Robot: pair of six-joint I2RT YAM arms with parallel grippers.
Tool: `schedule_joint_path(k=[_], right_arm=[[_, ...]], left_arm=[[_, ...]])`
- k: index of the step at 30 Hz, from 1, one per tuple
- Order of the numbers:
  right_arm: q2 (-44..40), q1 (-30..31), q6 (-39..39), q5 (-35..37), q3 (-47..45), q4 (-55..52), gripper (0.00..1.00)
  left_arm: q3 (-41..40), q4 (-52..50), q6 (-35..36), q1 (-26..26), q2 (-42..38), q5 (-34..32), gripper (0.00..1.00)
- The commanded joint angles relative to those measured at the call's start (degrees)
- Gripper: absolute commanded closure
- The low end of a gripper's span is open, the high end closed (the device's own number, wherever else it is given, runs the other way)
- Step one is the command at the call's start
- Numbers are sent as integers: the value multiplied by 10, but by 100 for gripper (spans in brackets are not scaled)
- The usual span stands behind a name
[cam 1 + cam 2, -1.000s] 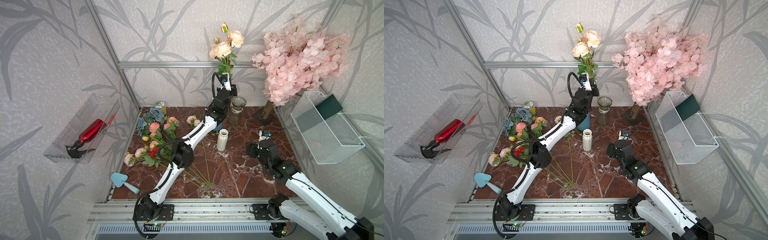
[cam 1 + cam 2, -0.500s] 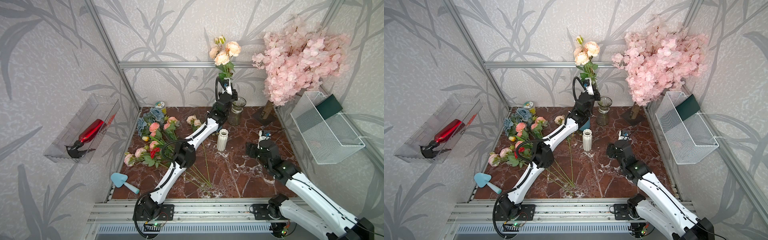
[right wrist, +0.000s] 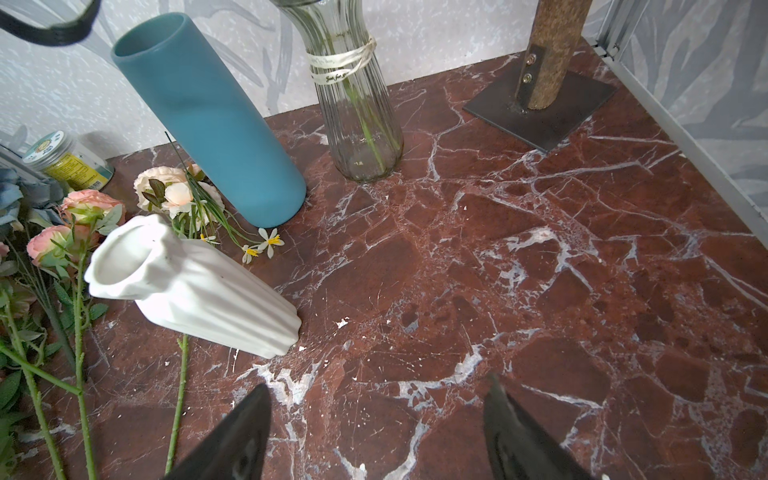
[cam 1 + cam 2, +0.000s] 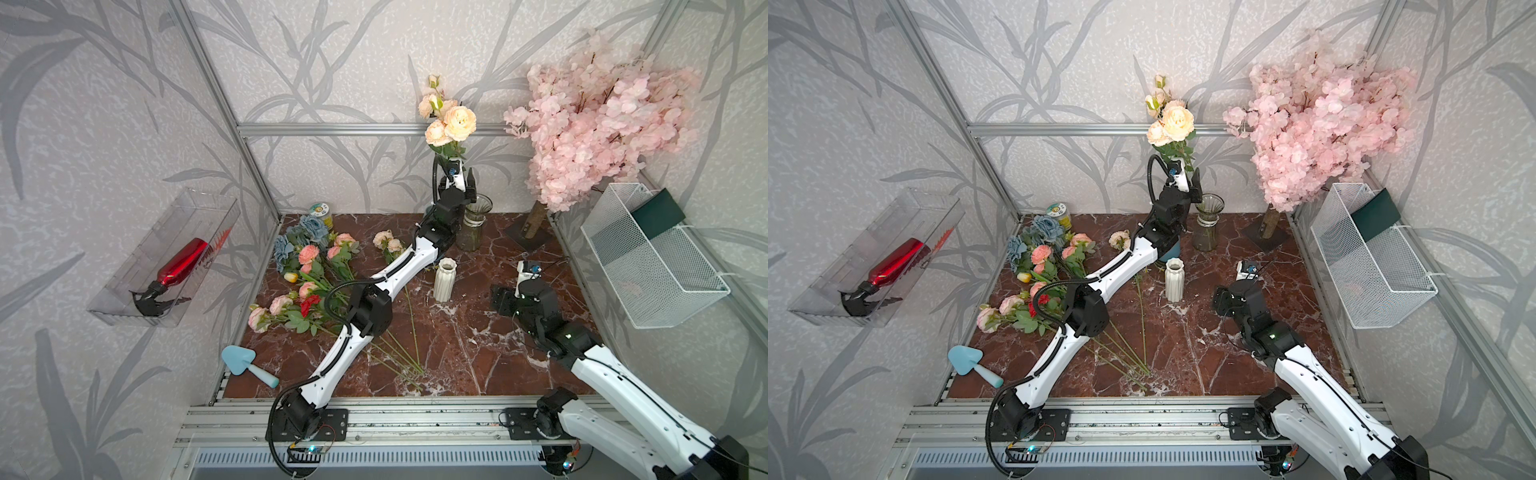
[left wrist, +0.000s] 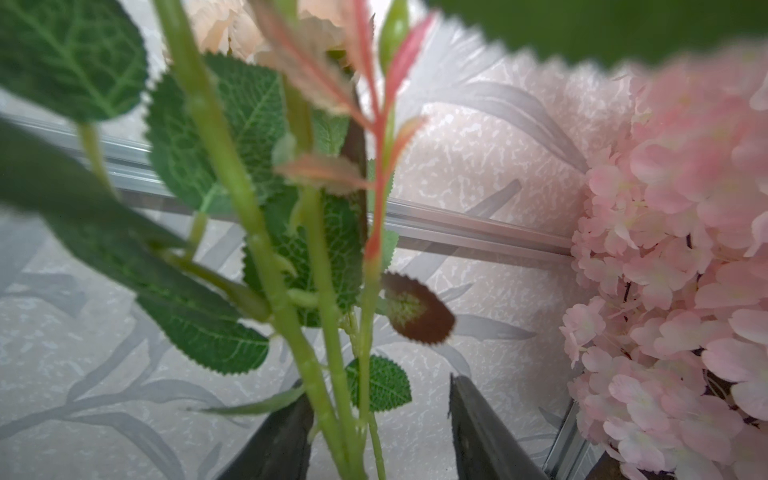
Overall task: Place the pink flowers into the vase
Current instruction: Place the flower in the vase.
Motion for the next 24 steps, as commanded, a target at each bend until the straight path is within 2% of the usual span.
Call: schedule_joint_path(k=[1, 7, 16, 24], right_arm=[[-14, -1, 6, -1, -6, 7, 21], [-26, -1, 5, -3, -6, 2, 21], [-31, -2, 6, -18, -6, 2, 21], [-38, -1, 6, -22, -8, 2, 21]], left_arm=[[21, -2, 11, -9, -12, -12, 43], [23, -2, -3, -11, -14, 4, 40], [31, -28, -66, -21, -6, 52, 40], [42, -40, -82, -40, -3, 70, 38]])
